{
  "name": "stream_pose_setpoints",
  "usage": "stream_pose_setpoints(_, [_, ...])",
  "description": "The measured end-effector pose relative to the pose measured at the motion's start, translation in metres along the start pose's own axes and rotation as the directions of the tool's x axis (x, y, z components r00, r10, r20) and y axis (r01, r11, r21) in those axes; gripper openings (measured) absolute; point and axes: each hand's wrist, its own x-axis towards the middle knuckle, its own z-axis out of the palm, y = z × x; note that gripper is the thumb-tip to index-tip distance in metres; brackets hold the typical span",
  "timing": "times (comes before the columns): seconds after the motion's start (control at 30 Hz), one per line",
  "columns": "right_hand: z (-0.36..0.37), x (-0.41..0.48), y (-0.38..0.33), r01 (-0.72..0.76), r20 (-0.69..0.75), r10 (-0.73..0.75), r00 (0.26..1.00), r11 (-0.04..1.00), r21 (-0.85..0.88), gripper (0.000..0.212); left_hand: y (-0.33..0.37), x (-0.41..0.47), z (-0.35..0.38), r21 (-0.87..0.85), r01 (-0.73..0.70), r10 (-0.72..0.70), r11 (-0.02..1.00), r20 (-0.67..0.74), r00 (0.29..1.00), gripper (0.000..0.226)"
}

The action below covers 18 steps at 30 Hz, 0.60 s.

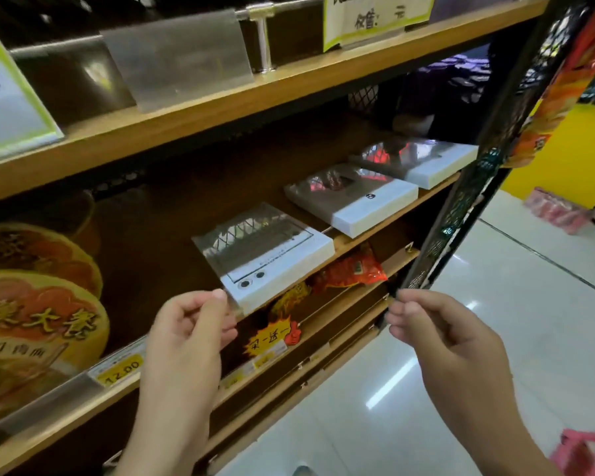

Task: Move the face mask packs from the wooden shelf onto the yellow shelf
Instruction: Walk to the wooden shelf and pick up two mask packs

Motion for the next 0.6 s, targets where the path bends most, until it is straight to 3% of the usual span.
stream_pose_setpoints(0.17, [0.027,0.046,-0.006,-0.027,-0.015,0.028,1.0,1.0,0.015,0.018,0.009,0.042,0.002,0.133,-0.024,0.026,0.991,-0.012,1.0,0.017])
stream_pose_setpoints(0.3, [0.041,0.082,-0.009,-0.101,-0.028,0.1,0.995,0.995,-0.02,0.019,0.009,0.082,0.01,0.208,0.035,-0.021,0.978,-0.07,0.997,0.009])
stream_pose_setpoints(0.37, [0.045,0.102,-0.006,-0.207,-0.03,0.207,0.978,0.978,0.006,0.027,0.003,0.102,0.017,0.21,0.08,-0.056,0.974,-0.117,0.992,0.02])
stream_pose_setpoints(0.5, [0.05,0.142,-0.007,-0.488,0.081,0.481,0.873,0.86,0.149,0.054,-0.005,0.119,0.021,0.464,0.138,-0.117,0.875,-0.072,0.99,0.053])
stream_pose_setpoints(0.6, [0.054,0.163,-0.011,-0.592,0.177,0.565,0.806,0.759,0.272,0.057,-0.007,0.125,0.022,0.521,0.236,-0.214,0.82,-0.104,0.971,0.07])
